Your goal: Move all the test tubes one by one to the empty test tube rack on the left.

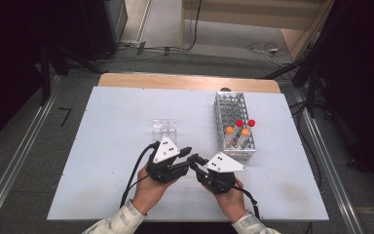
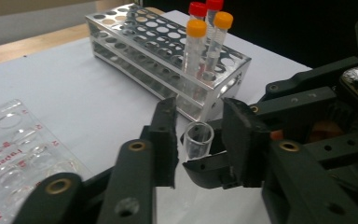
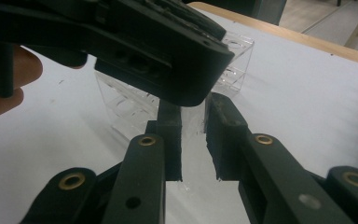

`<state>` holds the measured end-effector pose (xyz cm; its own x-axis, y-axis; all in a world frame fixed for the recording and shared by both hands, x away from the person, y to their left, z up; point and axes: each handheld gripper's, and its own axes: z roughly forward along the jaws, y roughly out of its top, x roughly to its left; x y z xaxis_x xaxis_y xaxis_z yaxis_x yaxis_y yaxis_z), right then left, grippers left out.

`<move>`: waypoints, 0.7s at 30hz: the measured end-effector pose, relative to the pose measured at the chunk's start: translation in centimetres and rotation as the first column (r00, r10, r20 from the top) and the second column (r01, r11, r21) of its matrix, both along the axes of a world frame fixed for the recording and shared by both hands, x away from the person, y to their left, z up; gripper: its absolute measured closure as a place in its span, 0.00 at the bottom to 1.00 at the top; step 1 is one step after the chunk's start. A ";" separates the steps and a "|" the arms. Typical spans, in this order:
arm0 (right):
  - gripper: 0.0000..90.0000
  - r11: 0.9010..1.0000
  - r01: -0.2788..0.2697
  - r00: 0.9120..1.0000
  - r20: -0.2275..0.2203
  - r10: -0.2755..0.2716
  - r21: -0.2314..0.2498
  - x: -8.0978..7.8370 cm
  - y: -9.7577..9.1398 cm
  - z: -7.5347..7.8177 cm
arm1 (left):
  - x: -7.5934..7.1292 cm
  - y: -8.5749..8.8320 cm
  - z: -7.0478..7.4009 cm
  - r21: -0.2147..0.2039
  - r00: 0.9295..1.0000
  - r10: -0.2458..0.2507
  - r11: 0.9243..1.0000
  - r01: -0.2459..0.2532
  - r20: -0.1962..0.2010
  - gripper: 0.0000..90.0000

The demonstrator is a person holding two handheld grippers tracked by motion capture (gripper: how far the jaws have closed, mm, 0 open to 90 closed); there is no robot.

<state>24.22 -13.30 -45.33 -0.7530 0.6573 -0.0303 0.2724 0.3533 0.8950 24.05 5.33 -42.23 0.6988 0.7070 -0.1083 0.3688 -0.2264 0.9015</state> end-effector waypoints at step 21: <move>0.81 1.000 0.003 1.000 0.018 -0.002 -0.014 -0.2 0.0 0.0 | 0.2 0.1 -0.2 0.001 0.999 0.009 1.000 -0.009 -0.044 0.85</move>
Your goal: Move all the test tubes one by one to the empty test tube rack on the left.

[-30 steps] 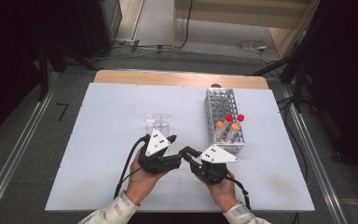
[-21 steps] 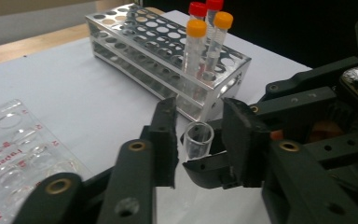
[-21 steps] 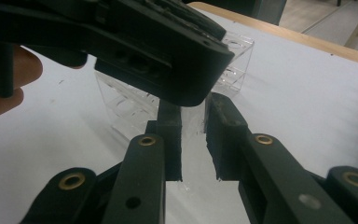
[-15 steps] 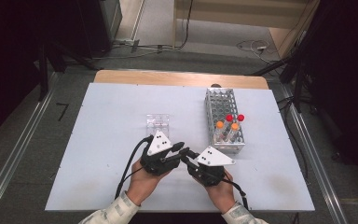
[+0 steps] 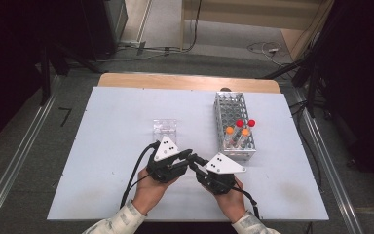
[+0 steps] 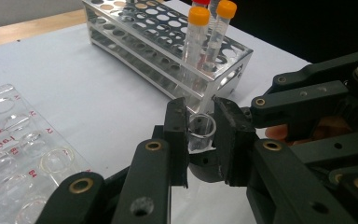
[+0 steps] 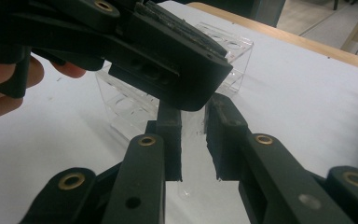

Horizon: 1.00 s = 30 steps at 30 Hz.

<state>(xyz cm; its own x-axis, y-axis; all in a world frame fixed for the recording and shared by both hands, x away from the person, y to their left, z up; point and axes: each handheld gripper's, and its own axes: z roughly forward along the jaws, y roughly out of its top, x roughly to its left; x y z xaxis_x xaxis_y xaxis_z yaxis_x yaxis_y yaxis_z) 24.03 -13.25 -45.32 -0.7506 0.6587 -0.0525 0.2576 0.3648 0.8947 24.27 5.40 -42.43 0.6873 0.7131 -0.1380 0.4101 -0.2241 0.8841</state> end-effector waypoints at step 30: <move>0.44 1.000 0.005 0.998 -0.066 -0.005 0.005 0.9 -2.2 0.3 | -0.1 5.1 3.8 -0.069 0.990 0.123 0.991 -0.118 0.069 0.85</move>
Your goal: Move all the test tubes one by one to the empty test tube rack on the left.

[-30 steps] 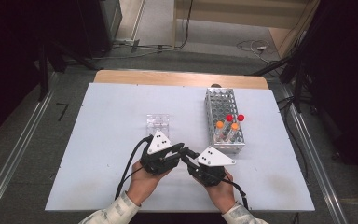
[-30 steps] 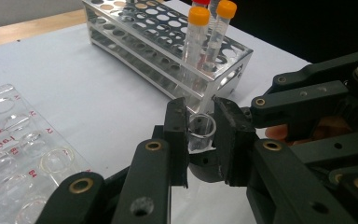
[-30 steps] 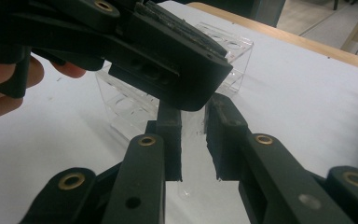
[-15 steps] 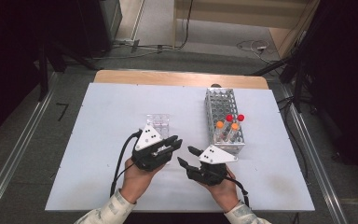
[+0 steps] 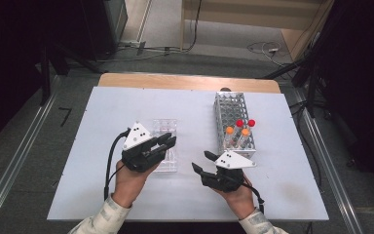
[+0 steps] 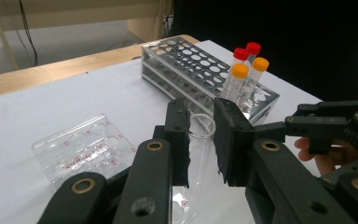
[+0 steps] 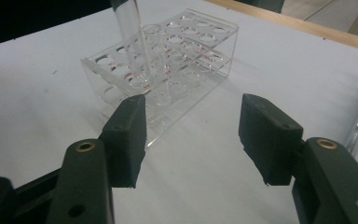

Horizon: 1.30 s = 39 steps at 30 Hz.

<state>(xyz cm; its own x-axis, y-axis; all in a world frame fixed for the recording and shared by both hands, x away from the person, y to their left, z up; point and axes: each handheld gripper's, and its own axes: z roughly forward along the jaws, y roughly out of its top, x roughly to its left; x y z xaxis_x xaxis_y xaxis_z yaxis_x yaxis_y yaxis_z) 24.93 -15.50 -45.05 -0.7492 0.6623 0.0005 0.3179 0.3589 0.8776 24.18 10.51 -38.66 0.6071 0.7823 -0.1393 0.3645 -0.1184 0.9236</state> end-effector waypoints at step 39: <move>0.33 0.999 0.039 0.999 -0.016 -0.039 -0.004 0.2 -0.6 0.0 | 0.0 -1.8 -3.5 0.194 0.999 0.019 0.981 -0.012 -0.033 0.81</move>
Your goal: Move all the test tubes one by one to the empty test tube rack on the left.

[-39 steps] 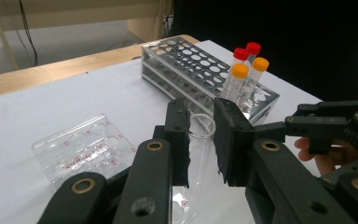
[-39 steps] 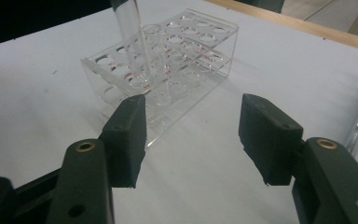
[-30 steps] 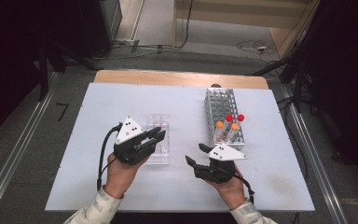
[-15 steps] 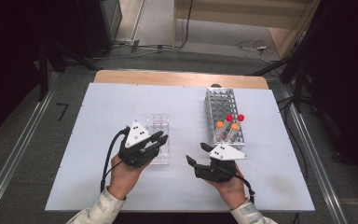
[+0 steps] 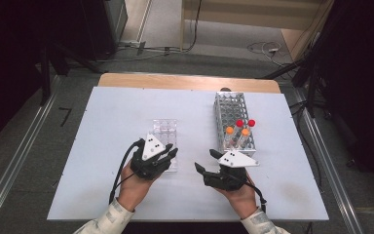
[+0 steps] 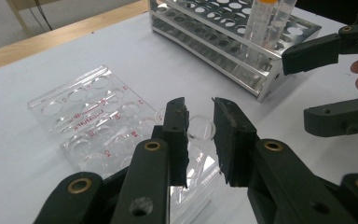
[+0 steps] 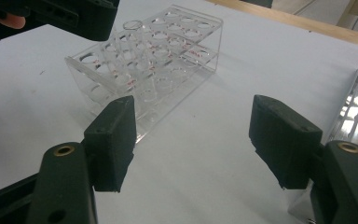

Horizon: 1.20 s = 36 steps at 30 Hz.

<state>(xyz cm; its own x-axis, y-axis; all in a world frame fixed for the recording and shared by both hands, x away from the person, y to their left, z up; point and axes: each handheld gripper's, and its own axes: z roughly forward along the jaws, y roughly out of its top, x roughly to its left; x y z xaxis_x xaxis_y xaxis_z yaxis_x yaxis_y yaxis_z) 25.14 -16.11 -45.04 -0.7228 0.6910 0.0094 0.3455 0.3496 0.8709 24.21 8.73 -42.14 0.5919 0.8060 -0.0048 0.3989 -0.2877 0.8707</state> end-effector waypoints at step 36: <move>0.37 0.960 0.271 0.960 0.051 -0.275 0.073 2.4 -7.8 1.6 | 0.6 1.2 0.5 -0.108 0.995 0.099 0.989 -0.100 -0.011 0.18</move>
<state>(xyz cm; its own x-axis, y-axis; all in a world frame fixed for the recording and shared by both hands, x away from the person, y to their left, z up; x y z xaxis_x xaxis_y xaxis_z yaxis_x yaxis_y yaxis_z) 27.52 -23.88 -43.45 -0.5075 0.8613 0.0232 0.3663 0.1913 0.9106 24.81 9.95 -41.68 0.5083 0.8556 -0.0983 0.4262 -0.1507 0.8920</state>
